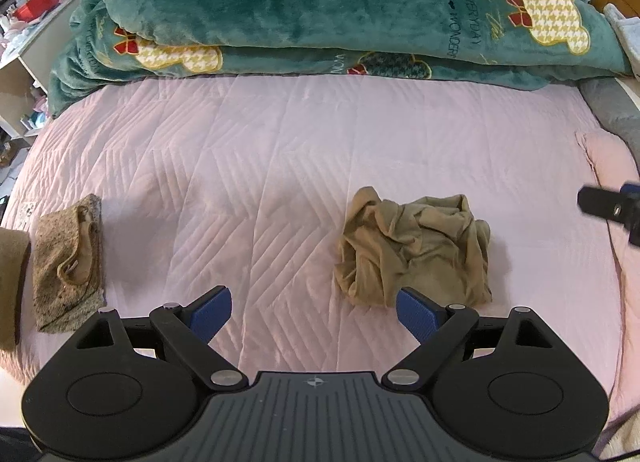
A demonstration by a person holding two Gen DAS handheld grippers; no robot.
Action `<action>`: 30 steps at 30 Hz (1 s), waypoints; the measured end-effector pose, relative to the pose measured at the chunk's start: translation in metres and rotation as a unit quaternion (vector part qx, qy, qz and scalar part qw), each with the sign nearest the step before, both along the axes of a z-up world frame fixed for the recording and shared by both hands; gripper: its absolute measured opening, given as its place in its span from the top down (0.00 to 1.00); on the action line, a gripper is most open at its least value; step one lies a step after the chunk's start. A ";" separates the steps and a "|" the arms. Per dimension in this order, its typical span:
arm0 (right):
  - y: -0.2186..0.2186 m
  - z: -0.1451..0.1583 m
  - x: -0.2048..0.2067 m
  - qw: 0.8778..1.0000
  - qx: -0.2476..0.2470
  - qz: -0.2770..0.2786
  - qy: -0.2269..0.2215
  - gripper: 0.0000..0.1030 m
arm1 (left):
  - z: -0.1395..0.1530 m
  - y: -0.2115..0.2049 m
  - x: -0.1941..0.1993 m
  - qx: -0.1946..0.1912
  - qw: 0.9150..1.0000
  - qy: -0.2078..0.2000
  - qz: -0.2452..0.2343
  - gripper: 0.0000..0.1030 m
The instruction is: Fold clothes
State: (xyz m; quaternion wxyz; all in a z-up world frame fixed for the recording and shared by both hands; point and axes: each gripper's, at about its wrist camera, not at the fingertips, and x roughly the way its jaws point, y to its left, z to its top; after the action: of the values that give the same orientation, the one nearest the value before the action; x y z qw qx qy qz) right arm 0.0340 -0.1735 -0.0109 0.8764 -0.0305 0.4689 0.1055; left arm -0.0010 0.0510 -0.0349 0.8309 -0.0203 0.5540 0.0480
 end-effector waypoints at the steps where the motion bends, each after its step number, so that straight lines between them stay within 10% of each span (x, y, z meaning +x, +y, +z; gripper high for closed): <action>1: 0.000 0.005 -0.003 1.000 -0.002 0.001 -0.005 0.39 | 0.002 0.000 -0.003 0.000 1.000 -0.001 0.000 0.12; 30: -0.011 0.056 -0.049 0.999 -0.016 -0.010 -0.047 0.38 | 0.042 -0.014 -0.043 -0.002 0.999 -0.038 -0.023 0.12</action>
State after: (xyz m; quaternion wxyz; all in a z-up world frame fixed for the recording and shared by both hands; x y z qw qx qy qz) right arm -0.0148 -0.1842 0.0453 0.8978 -0.0446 0.4293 0.0874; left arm -0.0442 0.0373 0.0074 0.8524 -0.0111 0.5221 0.0271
